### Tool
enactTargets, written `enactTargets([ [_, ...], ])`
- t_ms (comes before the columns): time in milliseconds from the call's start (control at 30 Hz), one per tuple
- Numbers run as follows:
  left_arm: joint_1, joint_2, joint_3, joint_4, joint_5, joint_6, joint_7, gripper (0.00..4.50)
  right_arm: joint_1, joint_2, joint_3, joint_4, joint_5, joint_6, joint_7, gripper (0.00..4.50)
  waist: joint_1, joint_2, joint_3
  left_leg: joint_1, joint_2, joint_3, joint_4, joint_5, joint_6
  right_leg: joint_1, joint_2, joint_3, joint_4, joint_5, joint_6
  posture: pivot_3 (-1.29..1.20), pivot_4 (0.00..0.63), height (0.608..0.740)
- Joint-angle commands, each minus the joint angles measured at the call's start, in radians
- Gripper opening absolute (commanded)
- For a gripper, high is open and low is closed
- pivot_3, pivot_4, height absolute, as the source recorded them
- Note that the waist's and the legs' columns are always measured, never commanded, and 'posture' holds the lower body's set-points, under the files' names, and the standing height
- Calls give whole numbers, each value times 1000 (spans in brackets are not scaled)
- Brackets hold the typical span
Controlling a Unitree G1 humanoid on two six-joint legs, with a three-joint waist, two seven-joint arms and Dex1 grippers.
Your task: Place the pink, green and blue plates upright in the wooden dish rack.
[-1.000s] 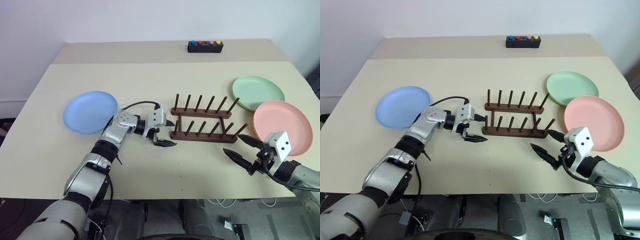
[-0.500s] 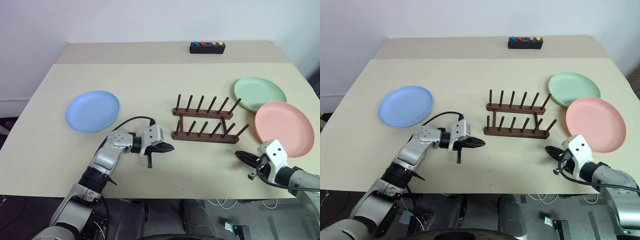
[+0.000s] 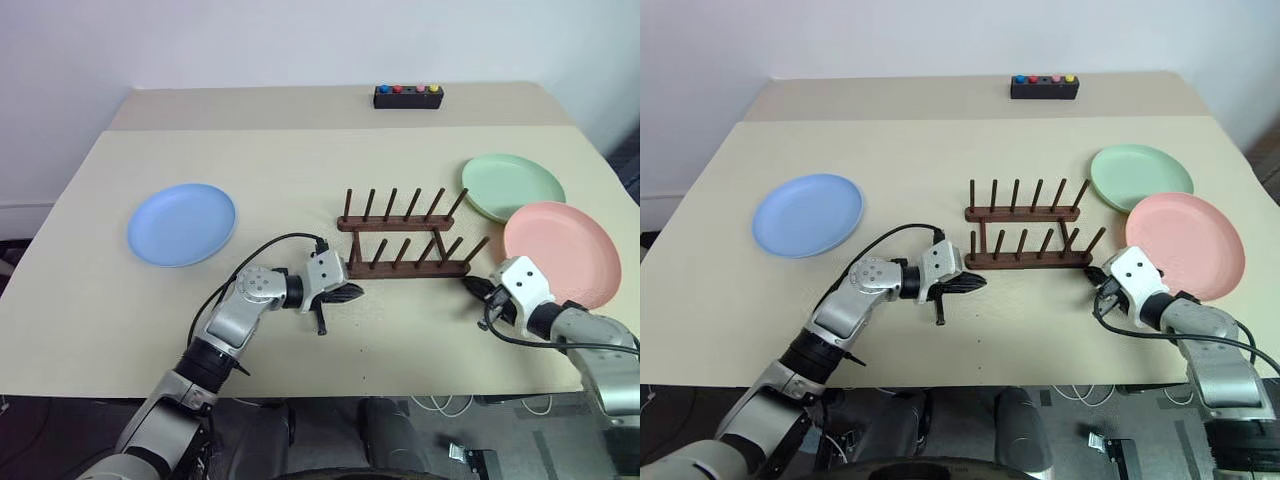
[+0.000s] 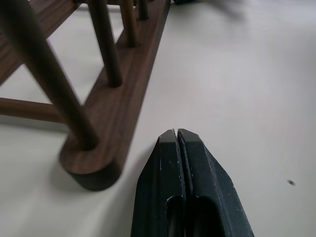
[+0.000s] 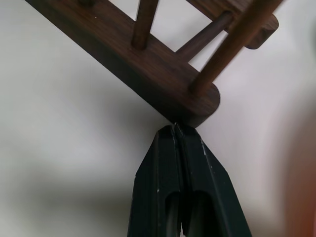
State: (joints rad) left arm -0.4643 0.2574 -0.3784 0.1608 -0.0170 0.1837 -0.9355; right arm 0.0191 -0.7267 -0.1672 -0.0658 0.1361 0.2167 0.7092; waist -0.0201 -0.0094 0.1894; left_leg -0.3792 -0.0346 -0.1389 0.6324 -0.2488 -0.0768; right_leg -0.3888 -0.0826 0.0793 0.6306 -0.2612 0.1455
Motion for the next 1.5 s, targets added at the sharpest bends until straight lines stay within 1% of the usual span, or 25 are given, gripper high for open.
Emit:
enactTargets([
  [33, -22, -8, 8, 30, 26, -43, 49, 20, -46, 12, 35, 67, -36, -22, -19, 0, 1, 0, 0, 1, 0, 0, 0, 0, 0, 1, 0, 0, 0, 0, 0, 0, 150, 740],
  [167, -55, -13, 26, 98, 42, -78, 101, 20, -107, 21, 62, 130, -59, -57, -29, 0, 0, -1, 0, 2, 0, 0, 0, 0, 0, 2, 0, 0, 0, 0, 0, 0, 150, 740],
  [533, -114, -12, 45, 213, 55, -156, 168, 20, -255, 50, 103, 275, -105, -134, -63, 0, -1, -1, 0, 3, 0, 0, -1, 0, 0, 2, 0, 0, 0, 0, 0, 0, 150, 740],
  [800, -119, -19, 54, 248, 69, -182, 210, 20, -265, 57, 111, 281, -109, -152, -66, 0, 1, 0, 0, 3, 0, 0, -1, 0, 0, 2, 0, 0, 0, 0, 0, 0, 150, 740],
  [1033, -124, -22, 60, 269, 69, -193, 225, 20, -239, 54, 106, 244, -106, -146, -62, 0, 1, 0, 0, 3, 0, 0, -1, 0, 0, 2, 0, 0, 0, 0, 0, 0, 150, 740],
  [1133, -121, -20, 57, 261, 65, -199, 217, 20, -208, 37, 94, 197, -95, -136, -44, 0, 2, 0, 0, 3, 0, 0, -1, 0, 0, 2, 0, 0, 0, 0, 0, 0, 150, 740],
  [1267, -117, -19, 66, 257, 59, -189, 223, 20, -142, 5, 58, 75, -62, -95, -10, 0, 3, 0, 0, 3, 0, 0, -2, 0, 0, 2, 0, 0, 0, 0, 0, 0, 150, 740],
  [1367, -91, -6, 64, 203, 39, -180, 190, 20, -74, -27, -13, -63, 11, -17, 27, 0, 1, 0, 0, 2, 0, 0, -2, 0, 0, 1, 0, 0, 0, 0, 0, 0, 150, 740],
  [1433, -61, 2, 66, 142, 4, -162, 149, 0, -29, -45, -81, -146, 57, 51, 30, 509, 0, 0, 0, 1, 0, 0, -2, 0, 0, 0, 0, 1, 0, 0, 0, 0, 150, 740],
  [1467, -38, 6, 68, 96, -31, -151, 113, 0, -12, -50, -123, -177, 69, 80, 17, 839, 1, 0, 0, 1, 0, 0, -2, 0, 0, 0, 0, 1, 0, 0, 0, 0, 150, 740],
  [1500, -15, 12, 69, 47, -67, -139, 75, 0, 2, -57, -156, -198, 66, 99, -1, 1291, 2, 0, 0, 0, 0, 0, -2, 0, 0, -1, 0, 1, 0, 0, 0, 0, 150, 740],
])
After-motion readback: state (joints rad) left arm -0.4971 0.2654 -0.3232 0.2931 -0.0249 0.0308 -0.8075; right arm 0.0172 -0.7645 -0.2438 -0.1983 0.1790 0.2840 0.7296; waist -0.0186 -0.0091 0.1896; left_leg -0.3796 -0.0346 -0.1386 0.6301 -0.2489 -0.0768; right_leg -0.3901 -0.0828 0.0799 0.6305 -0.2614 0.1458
